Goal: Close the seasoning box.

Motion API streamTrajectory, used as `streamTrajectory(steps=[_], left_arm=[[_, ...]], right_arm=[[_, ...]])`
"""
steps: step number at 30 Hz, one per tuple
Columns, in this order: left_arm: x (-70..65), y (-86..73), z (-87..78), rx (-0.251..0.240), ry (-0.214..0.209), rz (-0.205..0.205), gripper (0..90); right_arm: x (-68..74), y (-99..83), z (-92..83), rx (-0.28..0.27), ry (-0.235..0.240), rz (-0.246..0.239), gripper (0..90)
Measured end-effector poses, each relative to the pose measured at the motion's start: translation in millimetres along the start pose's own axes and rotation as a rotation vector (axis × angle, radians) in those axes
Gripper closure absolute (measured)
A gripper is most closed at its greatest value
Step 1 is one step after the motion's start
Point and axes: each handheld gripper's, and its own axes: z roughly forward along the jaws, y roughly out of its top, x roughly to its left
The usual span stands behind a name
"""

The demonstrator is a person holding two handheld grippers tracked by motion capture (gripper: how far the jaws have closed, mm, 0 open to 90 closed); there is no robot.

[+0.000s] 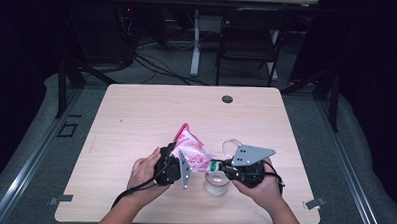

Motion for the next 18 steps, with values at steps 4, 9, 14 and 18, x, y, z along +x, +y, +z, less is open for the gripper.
streamTrajectory(steps=[4, 9, 14, 18], left_arm=[[-1.0, 0.3, 0.2, 0.001, 0.004, 0.005, 58.6], [-0.9, 0.9, 0.2, 0.000, 0.010, 0.016, 58.7], [-0.9, 1.4, -0.3, -0.001, 0.017, 0.027, 58.7], [-1.3, 1.9, -0.5, 0.001, 0.021, 0.035, 58.7]], right_arm=[[-0.6, -1.1, 0.1, 0.003, 0.001, 0.003, 90.0], [-1.2, -2.2, 0.3, 0.001, 0.001, 0.009, 90.0], [-1.5, -2.8, 0.0, 0.003, 0.004, 0.011, 90.0], [-1.6, -3.5, -0.1, 0.004, 0.003, 0.013, 90.0]])
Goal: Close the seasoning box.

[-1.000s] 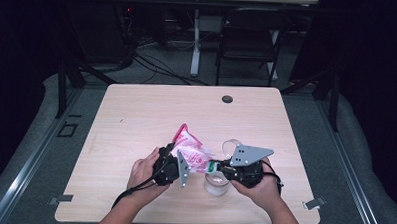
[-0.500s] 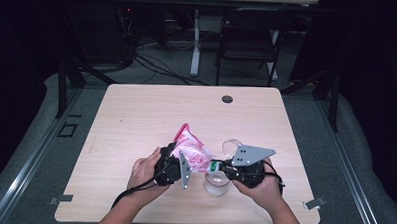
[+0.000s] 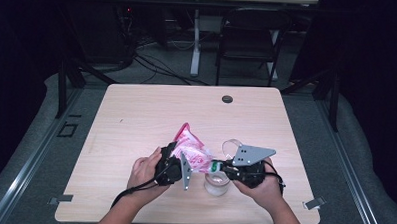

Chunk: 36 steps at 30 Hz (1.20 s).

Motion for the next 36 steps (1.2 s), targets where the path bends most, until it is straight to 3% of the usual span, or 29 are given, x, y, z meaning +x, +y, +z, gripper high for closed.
streamTrajectory(steps=[13, 36], left_arm=[[-1.3, 1.0, -0.3, -0.003, 0.018, 0.019, 58.9], [1.5, 9.2, -4.6, 0.017, 0.059, 0.096, 58.9]], right_arm=[[-1.7, -2.3, -0.4, 0.010, 0.007, -0.004, 90.0], [-3.8, -6.5, -1.9, 0.012, 0.005, -0.002, 89.9]])
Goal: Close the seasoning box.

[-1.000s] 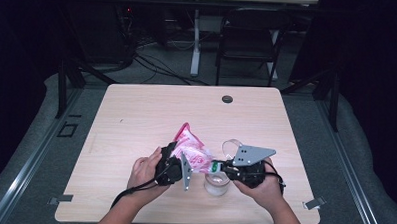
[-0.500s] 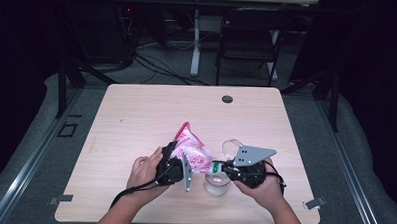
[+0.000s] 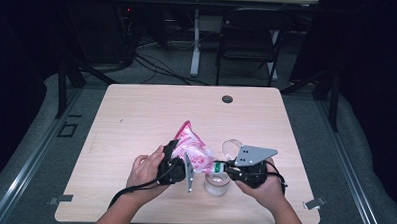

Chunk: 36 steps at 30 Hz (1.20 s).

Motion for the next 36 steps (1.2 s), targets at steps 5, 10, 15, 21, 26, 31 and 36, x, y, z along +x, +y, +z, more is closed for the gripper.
streamTrajectory(steps=[5, 10, 15, 21, 26, 31, 36], left_arm=[[1.0, 0.4, -0.6, 0.000, 0.001, 0.004, 58.9], [1.6, 1.2, -1.3, 0.000, 0.007, 0.011, 59.0], [1.7, 2.1, -2.0, 0.001, 0.015, 0.018, 59.0], [2.3, 3.1, -2.8, -0.010, 0.028, 0.031, 59.0], [2.5, 3.6, -3.1, -0.009, 0.029, 0.035, 59.0], [2.2, 4.0, -3.4, -0.008, 0.033, 0.034, 59.1], [2.7, 4.6, -3.7, -0.013, 0.041, 0.045, 59.1]], right_arm=[[0.2, -0.9, 0.1, 0.004, 0.002, -0.004, 89.9], [-0.3, -1.7, 0.0, 0.008, 0.006, -0.008, 89.9], [-0.9, -2.9, 0.1, 0.011, 0.005, -0.008, 89.9], [-1.7, -3.9, 0.0, 0.017, 0.003, -0.010, 89.9], [-1.8, -4.5, 0.3, 0.019, 0.001, -0.010, 89.8], [-2.1, -5.0, 0.3, 0.020, -0.001, -0.009, 89.8], [-2.3, -5.4, 0.1, 0.022, 0.002, -0.006, 89.8]])
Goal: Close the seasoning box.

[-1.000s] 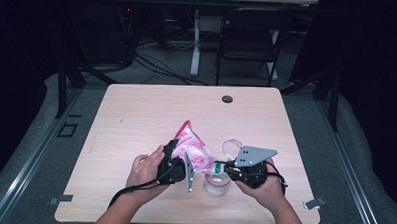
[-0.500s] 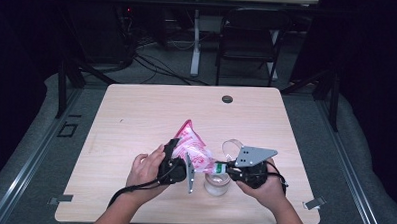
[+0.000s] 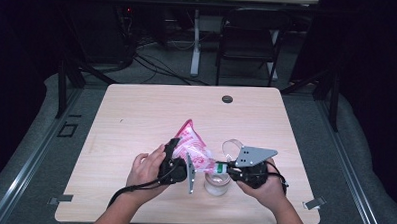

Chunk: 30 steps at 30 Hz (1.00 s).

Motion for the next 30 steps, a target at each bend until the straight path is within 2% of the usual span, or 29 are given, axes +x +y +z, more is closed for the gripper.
streamTrajectory(steps=[15, 30], left_arm=[[-0.2, 1.2, -0.6, 0.001, 0.008, 0.013, 59.2], [0.7, 5.5, -0.3, -0.008, 0.018, 0.037, 59.2]], right_arm=[[-1.5, -3.1, 0.9, 0.009, 0.024, -0.009, 89.8], [-2.8, -6.3, -0.3, 0.012, 0.023, -0.001, 89.9]])
